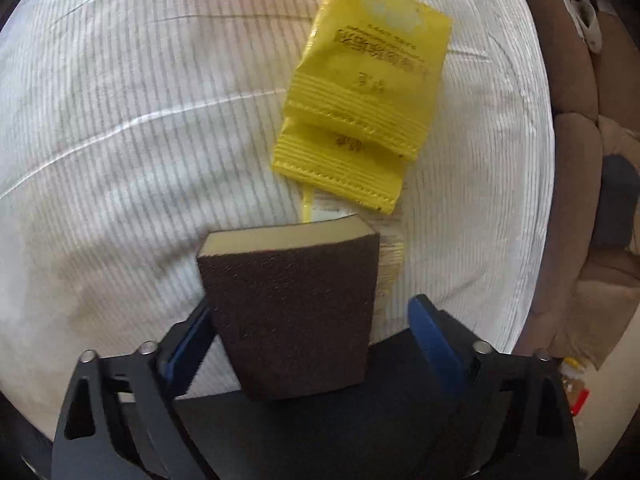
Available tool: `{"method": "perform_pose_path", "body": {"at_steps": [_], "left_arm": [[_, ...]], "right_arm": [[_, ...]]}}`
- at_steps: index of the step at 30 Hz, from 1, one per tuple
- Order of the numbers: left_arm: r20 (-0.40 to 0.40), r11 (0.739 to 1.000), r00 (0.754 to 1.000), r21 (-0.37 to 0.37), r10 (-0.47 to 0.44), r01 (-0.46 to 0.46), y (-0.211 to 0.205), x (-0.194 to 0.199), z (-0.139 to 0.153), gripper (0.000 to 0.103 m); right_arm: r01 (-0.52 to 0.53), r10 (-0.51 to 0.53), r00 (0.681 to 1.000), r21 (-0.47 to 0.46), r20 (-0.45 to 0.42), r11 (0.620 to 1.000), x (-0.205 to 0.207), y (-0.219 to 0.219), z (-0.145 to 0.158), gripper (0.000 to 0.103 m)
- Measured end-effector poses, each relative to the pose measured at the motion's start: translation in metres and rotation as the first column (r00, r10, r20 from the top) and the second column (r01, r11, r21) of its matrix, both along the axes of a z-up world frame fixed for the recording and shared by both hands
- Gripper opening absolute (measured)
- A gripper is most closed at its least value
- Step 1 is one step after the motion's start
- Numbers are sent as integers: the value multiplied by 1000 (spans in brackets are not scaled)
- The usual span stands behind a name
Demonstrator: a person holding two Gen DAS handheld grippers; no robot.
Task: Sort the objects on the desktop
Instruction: 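Grasp the bagged brass item with the left gripper while the right gripper grasps the brown sponge block, then carry the bag over the box with the left gripper while the right gripper carries the sponge there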
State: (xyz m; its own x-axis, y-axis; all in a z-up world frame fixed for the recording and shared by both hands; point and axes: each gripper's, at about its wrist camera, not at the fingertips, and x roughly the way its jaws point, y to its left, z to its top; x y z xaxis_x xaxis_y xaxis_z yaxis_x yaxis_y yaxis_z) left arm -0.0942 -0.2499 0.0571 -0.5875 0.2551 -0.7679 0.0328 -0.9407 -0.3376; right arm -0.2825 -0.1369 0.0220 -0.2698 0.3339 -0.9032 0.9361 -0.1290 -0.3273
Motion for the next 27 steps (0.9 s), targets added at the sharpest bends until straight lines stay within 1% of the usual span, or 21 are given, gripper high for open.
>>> {"method": "perform_pose_path", "body": {"at_steps": [2, 3, 4, 5, 7, 10, 12, 14, 16, 18, 21, 24, 27], "left_arm": [[-17, 999, 1000, 34, 16, -16, -7, 0, 7, 56], [-24, 998, 1000, 55, 20, -18, -10, -1, 10, 56], [-32, 997, 999, 69, 23, -20, -11, -1, 13, 56], [-39, 997, 999, 71, 20, -17, -10, -1, 16, 57], [-56, 998, 998, 59, 2, 2, -4, 0, 21, 56], [-68, 999, 997, 47, -24, 27, 9, 1, 26, 56], [-86, 996, 995, 60, -56, 61, 18, 2, 31, 57], [-104, 994, 991, 62, -87, 94, 30, 5, 39, 57], [-124, 988, 984, 78, -125, 135, 46, 7, 46, 57], [-142, 979, 974, 80, -174, 187, 67, 11, 54, 57], [-159, 961, 952, 55, -261, 272, 103, 19, 61, 57], [-161, 943, 933, 34, -322, 331, 137, 25, 65, 57], [-158, 925, 915, 31, -371, 380, 168, 18, 72, 57]], "right_arm": [[88, -85, 995, -40, 55, 995, -11, 5, 1, 102], [142, -135, 986, -62, 97, 988, -15, 9, 2, 98], [166, -154, 980, -83, 129, 983, -15, 12, 5, 84], [152, -138, 982, -104, 128, 983, -10, 13, 11, 75], [112, -98, 991, -165, 90, 980, 2, 16, 28, 75], [79, -63, 996, -304, 63, 950, 25, 25, 65, 75], [73, -54, 997, -387, 60, 919, 44, 35, 95, 75], [72, -45, 997, -471, 70, 879, 66, 49, 131, 75], [62, -28, 997, -518, 74, 853, 91, 64, 166, 75], [57, -33, 998, -520, 56, 853, 118, 88, 193, 75], [82, -74, 997, -477, 35, 875, 135, 137, 212, 75], [146, -160, 987, -443, 6, 885, 137, 194, 212, 75], [218, -244, 970, -421, -9, 881, 125, 238, 204, 75]]}}
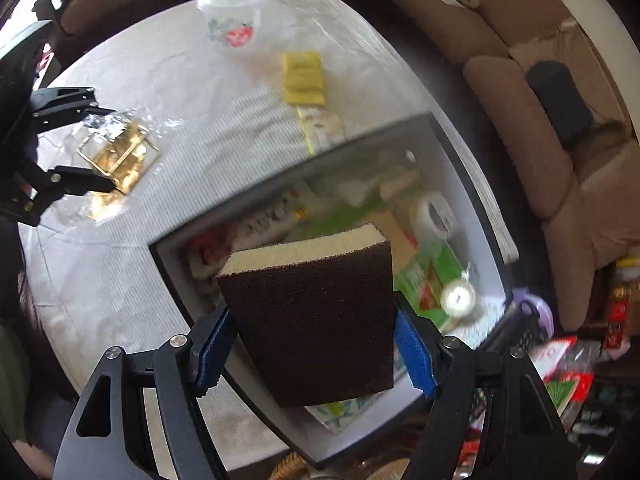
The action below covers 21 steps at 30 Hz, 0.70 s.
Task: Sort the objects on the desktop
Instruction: 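Carry the bag over the box with the left gripper while the right gripper carries the sponge there, then open the left gripper to drop the bag while the right gripper releases the sponge into the box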
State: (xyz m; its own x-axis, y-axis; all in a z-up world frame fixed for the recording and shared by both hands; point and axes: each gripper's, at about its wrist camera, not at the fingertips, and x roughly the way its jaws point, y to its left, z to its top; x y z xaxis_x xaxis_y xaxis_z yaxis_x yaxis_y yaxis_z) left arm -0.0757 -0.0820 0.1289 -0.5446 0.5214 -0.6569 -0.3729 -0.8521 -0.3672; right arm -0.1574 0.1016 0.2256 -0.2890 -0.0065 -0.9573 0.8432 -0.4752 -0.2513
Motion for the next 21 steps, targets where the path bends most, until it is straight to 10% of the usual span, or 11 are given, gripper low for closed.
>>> {"method": "perform_pose_path", "body": {"at_steps": [9, 21], "left_arm": [[18, 972, 989, -186, -144, 145, 113, -102, 25, 57], [172, 929, 983, -349, -66, 124, 193, -208, -39, 57]], "right_arm": [[75, -75, 997, 27, 19, 997, -49, 54, -36, 75], [-110, 115, 993, 137, -31, 984, -85, 48, -82, 76]]}}
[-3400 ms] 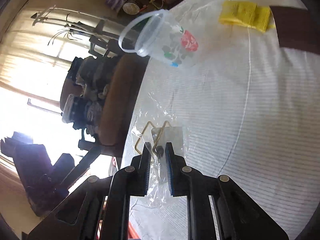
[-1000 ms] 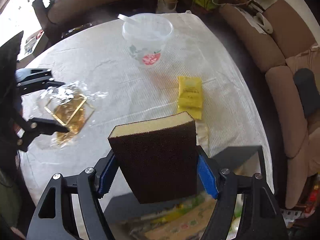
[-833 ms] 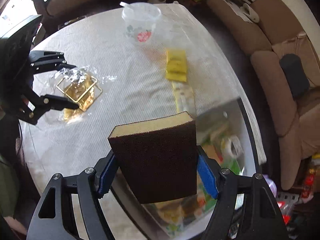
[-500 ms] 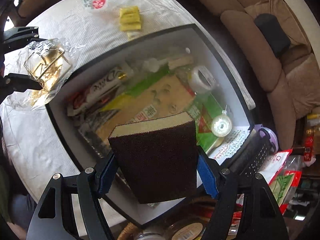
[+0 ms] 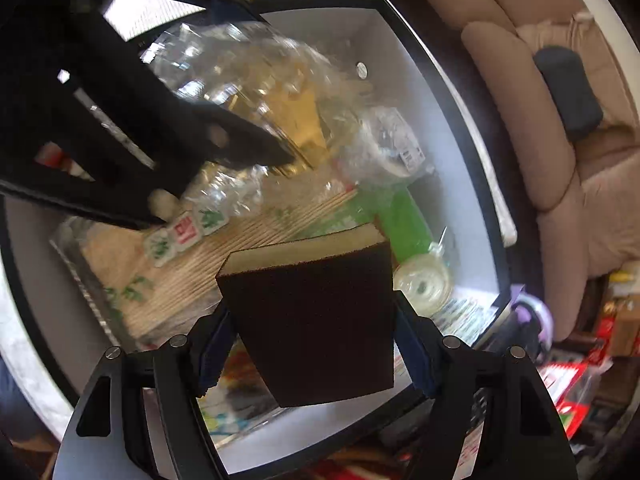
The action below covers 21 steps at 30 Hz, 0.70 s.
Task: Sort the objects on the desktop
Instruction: 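Open the left gripper to drop the bag while the right gripper releases the sponge into the box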
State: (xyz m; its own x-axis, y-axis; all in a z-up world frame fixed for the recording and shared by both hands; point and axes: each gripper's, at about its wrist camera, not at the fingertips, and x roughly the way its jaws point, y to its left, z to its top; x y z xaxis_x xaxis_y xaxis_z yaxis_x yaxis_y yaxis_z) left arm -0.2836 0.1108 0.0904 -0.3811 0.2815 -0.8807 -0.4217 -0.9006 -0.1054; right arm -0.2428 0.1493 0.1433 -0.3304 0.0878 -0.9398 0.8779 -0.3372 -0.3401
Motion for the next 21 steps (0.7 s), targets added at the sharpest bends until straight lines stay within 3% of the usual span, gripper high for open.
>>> {"method": "perform_pose_path", "body": {"at_steps": [4, 9, 13, 16, 21], "left_arm": [[31, 998, 998, 2, 63, -63, 3, -5, -18, 60], [29, 984, 995, 153, 93, -97, -17, 5, -7, 61], [-24, 968, 993, 225, 116, -108, -39, 25, 19, 81], [-42, 979, 993, 180, 107, -98, -35, 29, 22, 83], [21, 986, 999, 161, 50, -53, -24, 37, 14, 81]], "right_arm": [[-37, 39, 996, 21, -83, 999, -2, -4, -13, 82], [15, -25, 986, -62, -165, 998, 5, 17, 2, 84], [123, -147, 983, -198, -112, 972, 15, 45, 24, 85], [223, -249, 963, -215, -105, 951, 18, 58, 24, 85], [311, -328, 943, -210, -53, 927, 22, 60, 9, 83]]}}
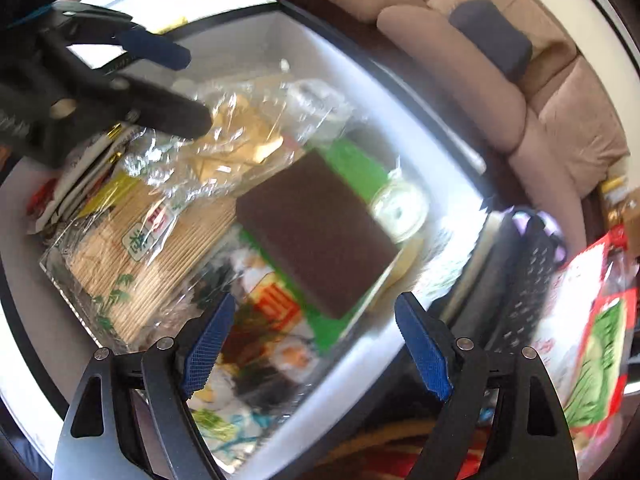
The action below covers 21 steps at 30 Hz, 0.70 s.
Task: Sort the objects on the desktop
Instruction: 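Open the left gripper to drop the bag while the right gripper releases the sponge into the box, then withdraw both grippers from the box toward the clear plastic bucket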
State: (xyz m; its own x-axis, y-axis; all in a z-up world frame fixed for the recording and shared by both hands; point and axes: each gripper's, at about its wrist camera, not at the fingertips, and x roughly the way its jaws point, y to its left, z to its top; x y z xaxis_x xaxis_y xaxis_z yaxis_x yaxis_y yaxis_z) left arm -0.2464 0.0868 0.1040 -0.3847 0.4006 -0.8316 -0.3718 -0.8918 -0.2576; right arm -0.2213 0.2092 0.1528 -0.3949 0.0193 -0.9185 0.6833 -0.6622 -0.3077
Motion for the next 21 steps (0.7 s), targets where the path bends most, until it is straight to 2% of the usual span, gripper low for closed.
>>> {"method": "perform_pose_path", "body": {"at_steps": [2, 3, 4, 5, 6, 10, 12, 14, 15, 18, 19, 21], "left_arm": [[-18, 998, 999, -50, -35, 34, 7, 9, -2, 73], [-22, 995, 999, -91, -49, 47, 13, 9, -5, 62], [-27, 991, 998, -125, -57, 53, 18, 7, -6, 50], [-45, 985, 997, -164, -64, 56, 22, 5, -7, 45], [-48, 980, 997, -195, -60, 49, 25, 1, -10, 43], [-39, 964, 998, -262, -54, 42, 35, -14, -17, 44], [-26, 960, 998, -275, -62, 53, 39, -18, -17, 46], [-20, 964, 998, -260, -59, 52, 34, -15, -10, 47], [-19, 972, 998, -230, -57, 51, 27, -12, -5, 52], [-35, 995, 998, -80, -59, 57, -4, 8, 20, 72], [-53, 997, 996, -40, -65, 63, -18, 17, 30, 72], [-105, 999, 994, -11, -43, 42, -52, 35, 48, 76]], "right_arm": [[42, -42, 999, 16, -4, 999, -1, 1, -7, 82], [58, -58, 998, 14, -8, 998, -3, 2, -8, 78], [74, -73, 997, 26, -25, 997, -6, 2, -10, 67], [91, -88, 994, 57, -58, 994, -10, 3, -12, 61], [104, -98, 992, 78, -85, 991, -13, 3, -13, 60], [116, -109, 988, 63, -113, 991, -19, 2, -15, 60], [124, -115, 983, 62, -144, 990, -18, 2, -13, 61], [137, -134, 984, 18, -118, 990, -16, 7, -7, 64], [137, -136, 984, -3, -111, 991, -13, 10, -3, 65], [132, -135, 979, -35, -150, 991, 13, 14, 13, 76], [134, -142, 977, -56, -162, 989, 21, 17, 19, 79], [151, -169, 970, -116, -174, 982, 33, 20, 34, 80]]}}
